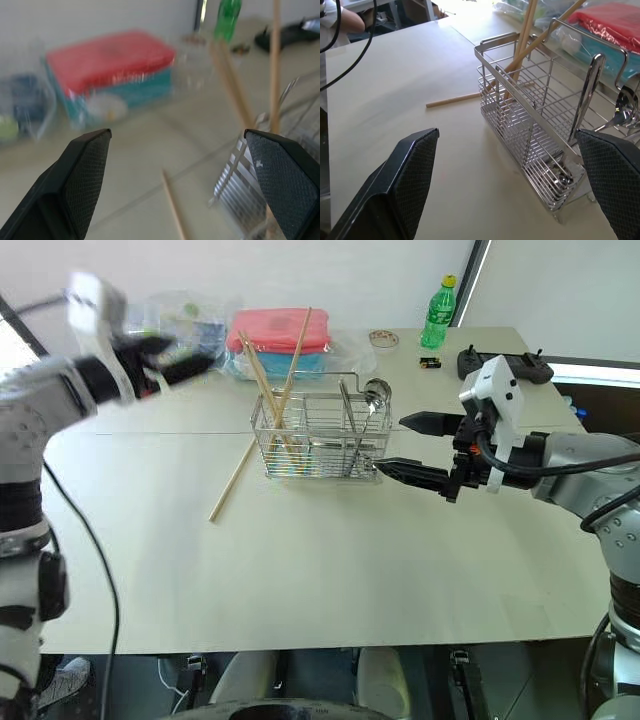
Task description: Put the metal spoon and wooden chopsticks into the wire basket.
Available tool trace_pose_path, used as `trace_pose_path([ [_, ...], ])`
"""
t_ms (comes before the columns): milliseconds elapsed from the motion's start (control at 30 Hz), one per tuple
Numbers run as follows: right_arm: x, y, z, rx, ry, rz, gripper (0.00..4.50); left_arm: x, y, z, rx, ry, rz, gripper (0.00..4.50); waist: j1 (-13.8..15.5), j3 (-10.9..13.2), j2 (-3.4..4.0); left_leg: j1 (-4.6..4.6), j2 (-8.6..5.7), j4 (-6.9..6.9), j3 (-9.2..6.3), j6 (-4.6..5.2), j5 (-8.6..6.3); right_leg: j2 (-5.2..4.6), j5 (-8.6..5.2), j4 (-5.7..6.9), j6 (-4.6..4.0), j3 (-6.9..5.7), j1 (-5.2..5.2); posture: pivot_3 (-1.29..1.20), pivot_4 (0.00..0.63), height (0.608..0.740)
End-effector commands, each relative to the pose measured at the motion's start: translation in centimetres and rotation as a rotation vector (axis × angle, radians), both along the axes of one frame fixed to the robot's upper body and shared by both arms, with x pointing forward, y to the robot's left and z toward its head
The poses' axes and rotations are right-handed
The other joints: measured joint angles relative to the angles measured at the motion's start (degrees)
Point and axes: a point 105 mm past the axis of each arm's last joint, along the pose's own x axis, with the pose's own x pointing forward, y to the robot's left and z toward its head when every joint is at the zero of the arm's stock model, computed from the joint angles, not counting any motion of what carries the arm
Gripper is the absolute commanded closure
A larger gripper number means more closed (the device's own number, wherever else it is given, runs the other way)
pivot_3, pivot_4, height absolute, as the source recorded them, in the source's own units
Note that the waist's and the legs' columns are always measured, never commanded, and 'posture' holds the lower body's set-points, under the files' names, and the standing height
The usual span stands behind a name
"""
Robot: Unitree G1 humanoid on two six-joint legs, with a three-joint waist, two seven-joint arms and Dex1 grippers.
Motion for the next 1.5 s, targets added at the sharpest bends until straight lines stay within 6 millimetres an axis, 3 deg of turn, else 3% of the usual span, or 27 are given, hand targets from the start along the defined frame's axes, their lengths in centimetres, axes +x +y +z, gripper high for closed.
trace_pose_path([
  [33,-0.3,0.2,0.9,0.005,-0.063,0.003,0.03,0.9,0.6,-2.9,0.063,0.106,0.071,0.01,0.14,0.04,-0.07,-0.02,0.00,0.02,-0.01,0.00,0.00,0.00,0.00,-0.01,0.00,0.00,0.00,0.00,0.150,0.708],
  [300,-0.5,0.3,1.0,0.026,-0.070,-0.015,0.03,3.6,-2.5,-7.8,0.023,0.231,0.066,0.01,0.11,0.04,-0.09,-0.42,-0.02,0.04,-0.05,0.00,0.00,-0.02,0.16,-0.03,0.22,-0.01,-0.31,0.00,0.150,0.708],
  [467,-0.5,0.3,1.2,0.039,-0.073,-0.030,0.03,4.7,-3.0,-10.0,0.106,0.285,0.076,0.01,-0.09,0.02,-0.07,-0.52,-0.02,0.08,-0.04,0.01,0.01,-0.01,0.17,0.02,0.22,-0.01,-0.45,0.00,0.150,0.708],
  [733,-1.4,0.2,0.1,-0.009,-0.050,-0.020,0.03,5.2,-3.0,-10.8,0.179,0.337,0.055,0.01,0.02,0.01,-0.07,-0.55,-0.02,0.11,-0.04,0.01,0.01,-0.01,0.17,0.04,0.23,-0.02,-0.46,0.00,0.150,0.708],
  [1033,-1.7,0.1,-0.1,-0.022,-0.043,-0.019,0.03,5.6,-3.5,-11.0,0.149,0.364,0.050,0.01,0.04,0.01,-0.07,-0.54,-0.02,0.14,-0.05,0.01,0.01,-0.01,0.17,0.08,0.24,-0.03,-0.45,0.00,0.150,0.708],
  [1133,-1.7,0.1,0.1,-0.018,-0.047,-0.021,0.03,5.6,-3.5,-11.3,0.140,0.369,0.056,0.81,0.08,0.00,-0.07,-0.53,-0.02,0.14,-0.05,0.01,0.01,-0.01,0.18,0.09,0.25,-0.02,-0.45,0.00,0.150,0.708],
  [1367,-1.8,-0.1,-0.1,-0.028,-0.035,-0.022,0.03,5.8,-3.6,-11.0,0.129,0.359,0.052,4.39,0.09,0.00,-0.07,-0.54,-0.02,0.15,-0.05,0.01,0.01,-0.02,0.20,0.08,0.29,-0.02,-0.44,0.00,0.150,0.708],
  [1500,-1.7,-0.1,-0.3,-0.031,-0.029,-0.022,0.03,5.9,-3.4,-10.8,0.131,0.357,0.061,4.47,0.04,0.00,-0.08,-0.53,-0.02,0.15,-0.05,0.01,0.01,-0.01,0.21,0.09,0.29,-0.03,-0.44,0.00,0.150,0.708],
])
